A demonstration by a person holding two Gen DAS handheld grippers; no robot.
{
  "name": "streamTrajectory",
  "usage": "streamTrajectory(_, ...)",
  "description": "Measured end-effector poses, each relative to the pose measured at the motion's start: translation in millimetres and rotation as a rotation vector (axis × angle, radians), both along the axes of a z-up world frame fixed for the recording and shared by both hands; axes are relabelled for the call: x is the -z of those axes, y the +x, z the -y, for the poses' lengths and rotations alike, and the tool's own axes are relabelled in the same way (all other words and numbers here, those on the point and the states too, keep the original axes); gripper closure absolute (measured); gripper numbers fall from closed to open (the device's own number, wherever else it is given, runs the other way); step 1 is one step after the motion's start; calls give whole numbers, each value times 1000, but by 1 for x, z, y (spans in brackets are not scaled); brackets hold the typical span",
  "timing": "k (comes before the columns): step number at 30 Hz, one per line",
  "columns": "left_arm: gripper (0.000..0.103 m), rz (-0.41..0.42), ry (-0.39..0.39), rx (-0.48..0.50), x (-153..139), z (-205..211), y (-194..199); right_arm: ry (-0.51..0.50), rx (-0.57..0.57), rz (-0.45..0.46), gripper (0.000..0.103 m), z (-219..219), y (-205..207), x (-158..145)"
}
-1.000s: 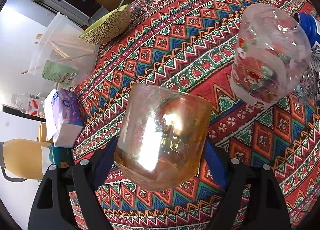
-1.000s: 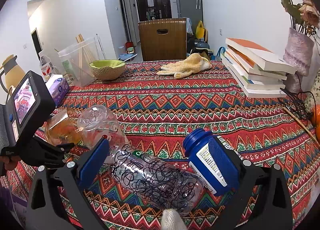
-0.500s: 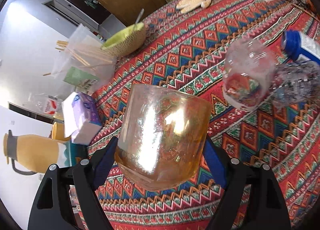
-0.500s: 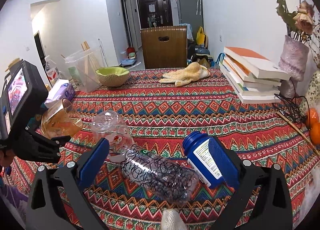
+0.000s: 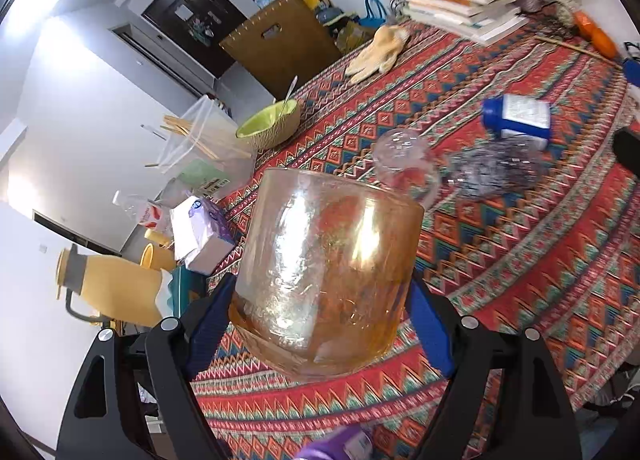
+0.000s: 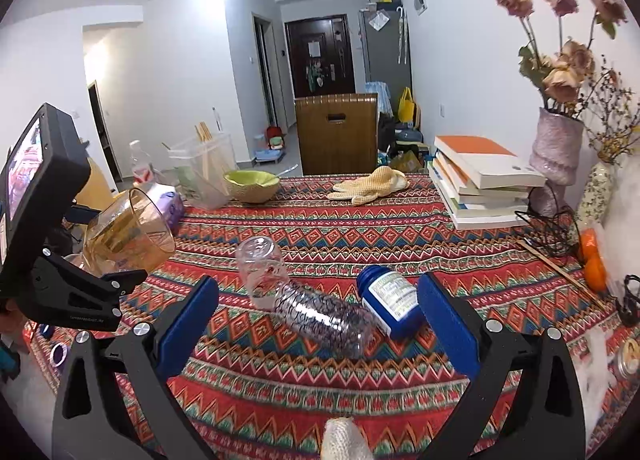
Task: Flip cup upright
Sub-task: 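Lift the amber cup with the left tool toward the right tool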
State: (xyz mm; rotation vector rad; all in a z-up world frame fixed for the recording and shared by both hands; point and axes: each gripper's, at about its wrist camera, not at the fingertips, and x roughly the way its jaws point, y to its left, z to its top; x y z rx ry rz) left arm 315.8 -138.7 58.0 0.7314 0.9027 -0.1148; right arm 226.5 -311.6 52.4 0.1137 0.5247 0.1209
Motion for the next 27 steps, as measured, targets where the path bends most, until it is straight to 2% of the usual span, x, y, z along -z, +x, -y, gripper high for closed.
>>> streamTrajectory(4, 23, 0, -33, 9, -8, 8, -38, 12, -5, 17, 7, 4, -29, -8)
streamTrajectory(10, 23, -32, -71, 9, 6, 12, -83, 2, -23, 27, 7, 3, -76, -10)
streamTrajectory(18, 23, -111, -112, -14, 54, 12, -122, -5, -47, -3, 7, -3, -115, 10)
streamTrajectory(27, 23, -162, -102, -59, 107, 7, -123, -38, -46, -85, 7, -8, -128, 45)
